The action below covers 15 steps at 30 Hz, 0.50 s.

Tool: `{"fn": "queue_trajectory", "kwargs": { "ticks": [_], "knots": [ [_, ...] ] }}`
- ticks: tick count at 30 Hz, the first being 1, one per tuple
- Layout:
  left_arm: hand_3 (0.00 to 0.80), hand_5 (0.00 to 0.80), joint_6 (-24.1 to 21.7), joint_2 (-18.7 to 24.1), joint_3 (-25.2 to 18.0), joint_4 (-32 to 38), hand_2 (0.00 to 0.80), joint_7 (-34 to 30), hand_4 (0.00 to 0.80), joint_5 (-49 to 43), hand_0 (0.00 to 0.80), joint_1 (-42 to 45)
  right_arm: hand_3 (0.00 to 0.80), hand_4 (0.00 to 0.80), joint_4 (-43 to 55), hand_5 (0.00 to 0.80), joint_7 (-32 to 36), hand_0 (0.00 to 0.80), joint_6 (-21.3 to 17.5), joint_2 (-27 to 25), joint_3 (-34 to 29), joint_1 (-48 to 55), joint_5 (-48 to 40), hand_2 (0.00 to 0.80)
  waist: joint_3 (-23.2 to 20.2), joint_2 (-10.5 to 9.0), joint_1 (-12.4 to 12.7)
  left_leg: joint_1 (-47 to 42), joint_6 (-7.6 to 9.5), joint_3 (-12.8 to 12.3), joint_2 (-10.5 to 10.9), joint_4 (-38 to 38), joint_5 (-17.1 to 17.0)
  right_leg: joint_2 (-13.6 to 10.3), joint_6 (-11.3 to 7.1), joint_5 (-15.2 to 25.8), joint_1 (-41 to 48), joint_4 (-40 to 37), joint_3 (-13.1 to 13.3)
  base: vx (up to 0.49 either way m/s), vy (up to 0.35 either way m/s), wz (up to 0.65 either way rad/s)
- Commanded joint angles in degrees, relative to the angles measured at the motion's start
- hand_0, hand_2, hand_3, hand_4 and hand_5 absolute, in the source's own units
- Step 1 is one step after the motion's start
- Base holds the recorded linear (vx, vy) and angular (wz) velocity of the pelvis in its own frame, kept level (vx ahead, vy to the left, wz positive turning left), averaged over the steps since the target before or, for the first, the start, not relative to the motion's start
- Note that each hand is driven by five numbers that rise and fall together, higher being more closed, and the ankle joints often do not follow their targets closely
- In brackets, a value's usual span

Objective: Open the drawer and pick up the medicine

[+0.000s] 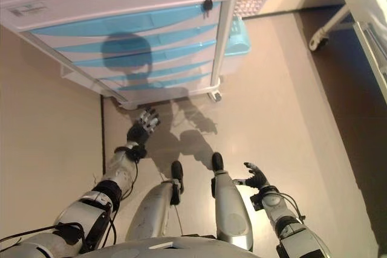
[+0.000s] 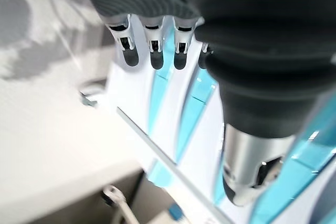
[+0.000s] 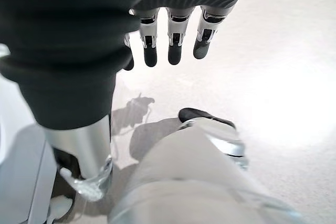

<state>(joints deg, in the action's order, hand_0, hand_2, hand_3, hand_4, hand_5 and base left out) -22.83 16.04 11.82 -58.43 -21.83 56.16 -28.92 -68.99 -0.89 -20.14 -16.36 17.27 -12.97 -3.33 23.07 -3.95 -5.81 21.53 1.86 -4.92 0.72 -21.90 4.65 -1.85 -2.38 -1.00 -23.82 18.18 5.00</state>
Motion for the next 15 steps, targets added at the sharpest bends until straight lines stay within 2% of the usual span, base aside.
{"fn": "queue_trajectory", "kwargs": {
  "ticks": [1,5,9,15],
  "knots": [
    [0.000,0.000,-2.1,2.9,-4.0,4.7,0.000,-4.1,0.000,8.4,0.000,-3.1,0.000,0.000,3.6,0.000,-0.5,0.000,-2.9,-1.1,3.0,2.5,-3.6,0.000,-0.8,-1.73,-0.8,2.1,3.13,-0.7,1.2,-3.9,4.0,0.4,-0.51,3.7,-1.3,0.6,1.7,-0.038,-0.107,-0.17],
    [0.000,0.000,-0.6,6.2,-5.9,5.7,0.000,-5.5,0.000,14.8,0.000,-9.3,0.000,0.000,4.8,0.000,-0.7,0.000,-3.2,-0.1,4.1,3.0,-5.3,0.000,-0.1,-4.13,-1.4,4.5,2.98,-1.4,0.4,-6.1,5.4,1.1,-0.57,4.7,-2.2,-0.9,2.2,-0.012,-0.118,-0.14],
    [0.000,0.000,0.3,10.0,-6.7,4.8,0.000,-5.5,0.000,19.6,0.000,-16.9,0.000,0.000,6.3,0.000,-1.0,0.000,-3.5,0.5,5.6,3.8,-7.3,0.000,0.6,-6.28,-2.2,7.2,2.87,-2.0,-0.6,-9.3,7.1,1.2,-0.47,4.9,-3.4,-0.9,1.7,-0.022,-0.111,-0.13],
    [0.000,0.000,0.0,12.5,-7.2,2.3,0.000,-6.0,0.000,27.2,0.000,-24.3,0.000,0.000,6.0,0.000,-1.5,0.000,-4.3,0.6,6.9,5.3,-8.0,0.000,1.1,-7.21,-3.3,9.3,2.87,-1.9,-0.8,-13.3,9.3,1.5,0.12,3.7,-4.6,1.5,1.2,-0.005,-0.042,-0.11]
  ]
}}
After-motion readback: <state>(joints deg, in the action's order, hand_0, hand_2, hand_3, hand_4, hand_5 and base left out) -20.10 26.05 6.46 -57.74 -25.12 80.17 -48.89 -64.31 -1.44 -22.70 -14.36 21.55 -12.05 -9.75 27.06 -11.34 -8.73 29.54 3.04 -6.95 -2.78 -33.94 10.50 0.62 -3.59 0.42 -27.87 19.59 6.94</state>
